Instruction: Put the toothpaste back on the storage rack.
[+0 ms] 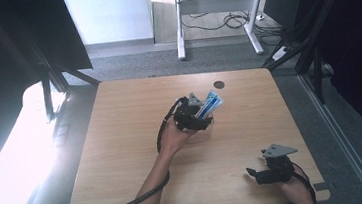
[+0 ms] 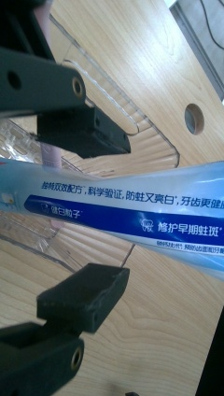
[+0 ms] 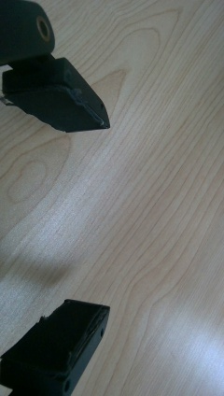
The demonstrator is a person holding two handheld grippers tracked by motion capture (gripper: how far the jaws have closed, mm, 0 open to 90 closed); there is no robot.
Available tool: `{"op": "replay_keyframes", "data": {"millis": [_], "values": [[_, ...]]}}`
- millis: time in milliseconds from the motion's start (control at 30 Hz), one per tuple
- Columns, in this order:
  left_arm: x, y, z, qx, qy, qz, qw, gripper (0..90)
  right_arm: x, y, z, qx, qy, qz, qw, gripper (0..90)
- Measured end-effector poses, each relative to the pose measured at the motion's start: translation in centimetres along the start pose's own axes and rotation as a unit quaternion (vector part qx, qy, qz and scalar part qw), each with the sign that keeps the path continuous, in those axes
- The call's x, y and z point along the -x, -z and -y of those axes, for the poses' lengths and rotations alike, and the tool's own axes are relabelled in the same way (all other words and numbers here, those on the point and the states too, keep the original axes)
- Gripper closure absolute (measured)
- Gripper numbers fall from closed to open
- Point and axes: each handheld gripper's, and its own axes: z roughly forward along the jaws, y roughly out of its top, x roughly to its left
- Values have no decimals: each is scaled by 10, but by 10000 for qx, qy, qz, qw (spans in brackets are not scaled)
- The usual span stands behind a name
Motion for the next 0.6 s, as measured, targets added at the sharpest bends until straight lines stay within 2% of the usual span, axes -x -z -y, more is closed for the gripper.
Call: {"op": "replay_keyframes", "data": {"millis": [133, 233, 333, 467, 600], "values": [[-2, 4, -1, 73, 167, 93, 9998, 214, 0, 0, 0, -3, 36, 2, 10000, 97], [-1, 7, -1, 114, 227, 78, 9996, 139, 0, 0, 0, 2, 22, 4, 10000, 97], [1, 12, -1, 87, 128, 88, 9998, 133, 0, 0, 0, 5, 23, 13, 10000, 97], [2, 17, 0, 128, 194, 163, 9996, 131, 0, 0, 0, 3, 13, 12, 10000, 97], [5, 22, 4, 159, 74, 74, 9998, 129, -1, 0, 0, 6, 10, 16, 10000, 97]]}}
